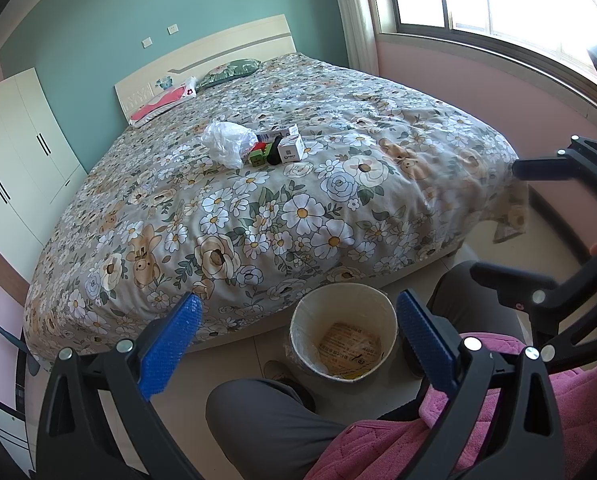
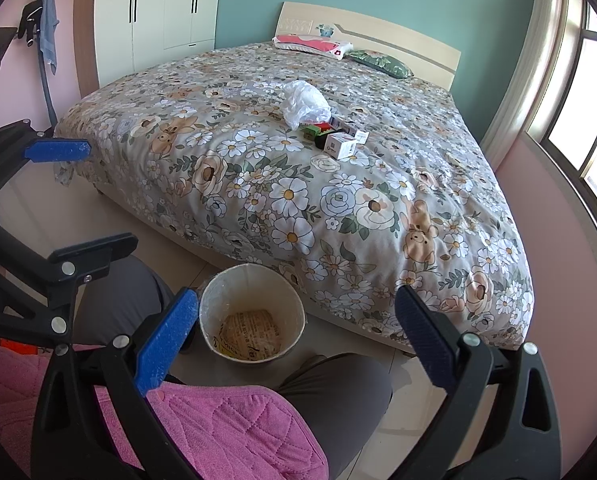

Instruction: Collect trash

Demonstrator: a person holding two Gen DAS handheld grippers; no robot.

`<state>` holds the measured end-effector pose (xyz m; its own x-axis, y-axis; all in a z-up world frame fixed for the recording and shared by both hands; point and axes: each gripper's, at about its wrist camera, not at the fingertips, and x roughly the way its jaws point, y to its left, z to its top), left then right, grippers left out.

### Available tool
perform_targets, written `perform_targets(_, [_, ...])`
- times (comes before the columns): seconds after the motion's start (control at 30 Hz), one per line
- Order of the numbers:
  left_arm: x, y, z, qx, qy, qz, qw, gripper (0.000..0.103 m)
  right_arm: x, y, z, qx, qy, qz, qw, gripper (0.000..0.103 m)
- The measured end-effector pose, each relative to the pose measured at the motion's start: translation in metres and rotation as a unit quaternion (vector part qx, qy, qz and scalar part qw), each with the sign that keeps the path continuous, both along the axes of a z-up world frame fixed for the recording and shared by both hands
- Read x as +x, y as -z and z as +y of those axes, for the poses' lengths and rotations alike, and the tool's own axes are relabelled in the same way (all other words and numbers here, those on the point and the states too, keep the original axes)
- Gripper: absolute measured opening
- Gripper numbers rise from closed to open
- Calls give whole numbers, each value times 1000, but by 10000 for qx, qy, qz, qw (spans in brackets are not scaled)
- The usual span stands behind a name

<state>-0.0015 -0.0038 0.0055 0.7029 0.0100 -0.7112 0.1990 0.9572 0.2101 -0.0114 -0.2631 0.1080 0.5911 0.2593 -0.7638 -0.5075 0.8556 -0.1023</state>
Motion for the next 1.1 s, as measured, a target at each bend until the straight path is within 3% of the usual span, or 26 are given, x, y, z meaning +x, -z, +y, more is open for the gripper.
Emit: perform_targets(1.1, [6,4,6,-85,-27,134,9999,99,5,6,4,27,-90,20,10000,96])
